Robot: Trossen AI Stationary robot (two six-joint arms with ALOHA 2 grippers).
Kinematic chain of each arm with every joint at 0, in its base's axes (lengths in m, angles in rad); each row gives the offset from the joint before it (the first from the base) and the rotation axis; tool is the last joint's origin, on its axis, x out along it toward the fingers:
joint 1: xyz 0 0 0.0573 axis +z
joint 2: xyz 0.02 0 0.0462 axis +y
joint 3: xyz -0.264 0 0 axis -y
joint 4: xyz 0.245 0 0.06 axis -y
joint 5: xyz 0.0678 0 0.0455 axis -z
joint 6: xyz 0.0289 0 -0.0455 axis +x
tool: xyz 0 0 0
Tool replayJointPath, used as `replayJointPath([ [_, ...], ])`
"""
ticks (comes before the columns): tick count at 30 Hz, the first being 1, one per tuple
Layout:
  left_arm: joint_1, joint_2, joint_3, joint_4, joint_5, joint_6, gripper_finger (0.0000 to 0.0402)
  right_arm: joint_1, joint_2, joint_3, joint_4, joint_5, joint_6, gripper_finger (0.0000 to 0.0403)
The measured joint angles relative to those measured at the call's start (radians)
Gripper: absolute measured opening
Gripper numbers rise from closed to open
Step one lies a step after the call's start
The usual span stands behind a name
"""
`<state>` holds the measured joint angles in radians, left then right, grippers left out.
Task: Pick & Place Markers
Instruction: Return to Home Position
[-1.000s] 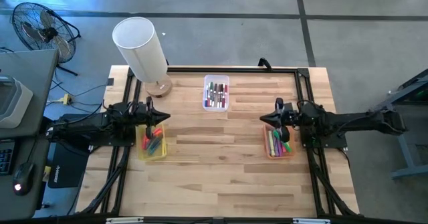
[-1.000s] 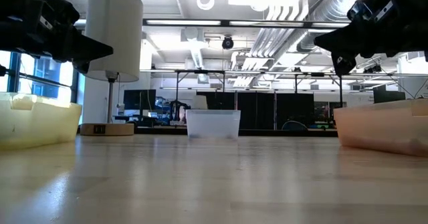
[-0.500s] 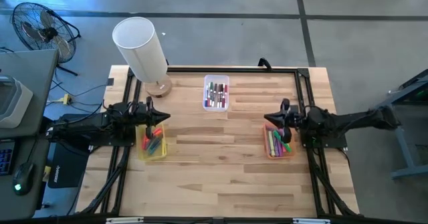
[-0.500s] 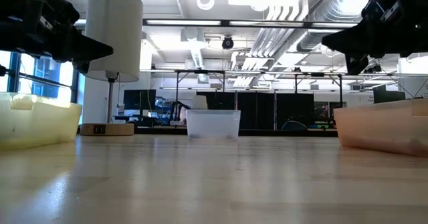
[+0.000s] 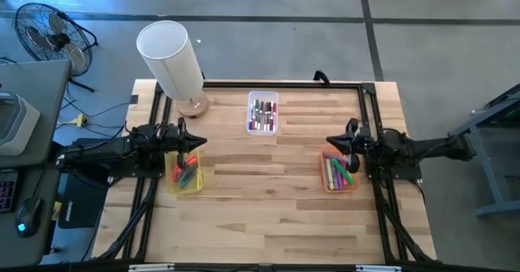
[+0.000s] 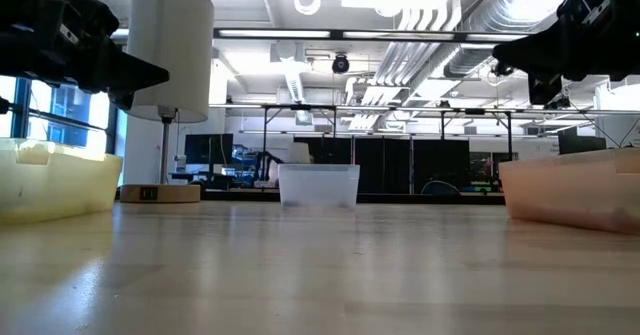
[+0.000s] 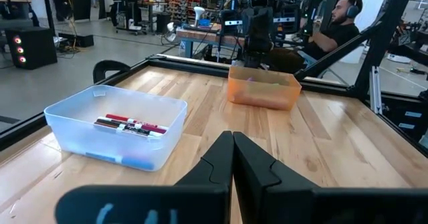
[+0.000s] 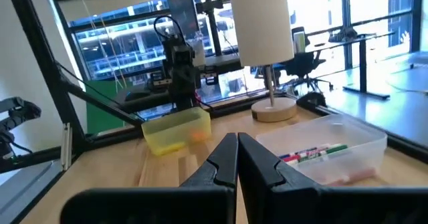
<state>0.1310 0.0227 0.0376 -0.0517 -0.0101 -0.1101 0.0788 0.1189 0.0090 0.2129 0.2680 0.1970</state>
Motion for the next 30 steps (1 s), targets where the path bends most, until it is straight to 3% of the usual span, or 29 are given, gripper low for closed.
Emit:
replayJointPath([
  [6, 0.0, 0.0, 0.0, 0.0, 0.0, 0.0, 0.0001, 0.0, -0.114, 0.0, -0.089, 0.04, -0.046, 0.0],
  [16, 0.0, 0.0, 0.0, 0.0, 0.0, 0.0, 0.0001, -0.041, -0.117, 0.005, -0.098, 0.104, -0.122, 0.0],
  [20, 0.0, 0.0, 0.0, 0.0, 0.0, 0.0, 0.0001, -0.082, -0.117, 0.057, -0.115, 0.013, -0.134, 0.0],
  [24, 0.0, 0.0, 0.0, 0.0, 0.0, 0.0, 0.0001, -0.106, -0.117, 0.107, -0.286, -0.031, -0.083, 0.0],
  [30, 0.0, 0.0, 0.0, 0.0, 0.001, 0.0, 0.0001, -0.107, -0.117, 0.075, -0.365, -0.109, -0.04, 0.0],
])
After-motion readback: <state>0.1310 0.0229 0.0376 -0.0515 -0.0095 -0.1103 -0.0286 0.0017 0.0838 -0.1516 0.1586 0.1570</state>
